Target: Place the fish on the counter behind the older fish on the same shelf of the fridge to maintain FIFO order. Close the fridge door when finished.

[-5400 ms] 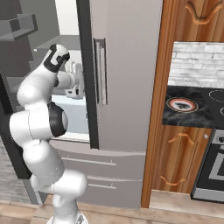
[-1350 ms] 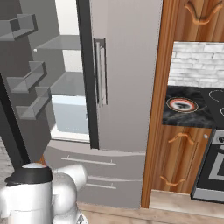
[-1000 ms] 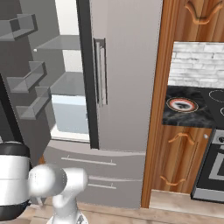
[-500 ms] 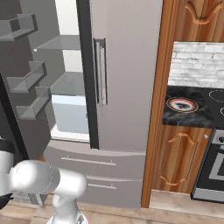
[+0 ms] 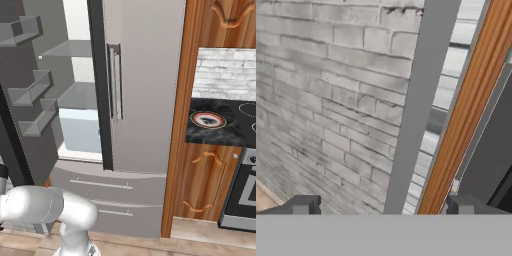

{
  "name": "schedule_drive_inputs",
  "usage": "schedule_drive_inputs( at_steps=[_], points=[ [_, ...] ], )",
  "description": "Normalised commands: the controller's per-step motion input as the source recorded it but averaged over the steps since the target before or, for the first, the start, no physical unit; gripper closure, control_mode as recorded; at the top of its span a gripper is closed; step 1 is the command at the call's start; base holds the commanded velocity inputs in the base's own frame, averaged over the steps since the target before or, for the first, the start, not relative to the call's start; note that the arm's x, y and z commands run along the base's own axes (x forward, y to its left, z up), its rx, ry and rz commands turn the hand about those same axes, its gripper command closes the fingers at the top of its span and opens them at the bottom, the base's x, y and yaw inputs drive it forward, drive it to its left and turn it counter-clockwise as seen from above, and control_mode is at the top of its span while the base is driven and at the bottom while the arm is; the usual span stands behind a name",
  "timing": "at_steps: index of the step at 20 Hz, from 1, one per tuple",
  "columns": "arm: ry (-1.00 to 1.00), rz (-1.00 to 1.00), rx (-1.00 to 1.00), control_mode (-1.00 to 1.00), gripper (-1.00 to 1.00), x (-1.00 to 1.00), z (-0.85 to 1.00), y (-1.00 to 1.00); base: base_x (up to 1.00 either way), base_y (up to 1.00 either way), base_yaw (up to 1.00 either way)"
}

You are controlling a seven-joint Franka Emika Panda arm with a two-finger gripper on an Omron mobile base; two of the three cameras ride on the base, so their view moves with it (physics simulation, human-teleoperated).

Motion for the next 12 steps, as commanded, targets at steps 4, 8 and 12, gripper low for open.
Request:
schedule_drive_inputs(
  at_steps=[4,8,12],
  points=[
    [0.03,-0.23,0.00,-1.00,-1.00,0.25,-0.02,-0.04,0.00,0.00,0.00],
    [0.00,-0.23,0.00,-1.00,-1.00,0.10,-0.06,-0.28,0.00,0.00,0.00],
    [0.00,-0.23,0.01,-1.00,-1.00,0.11,-0.05,-0.39,0.00,0.00,0.00]
  ],
)
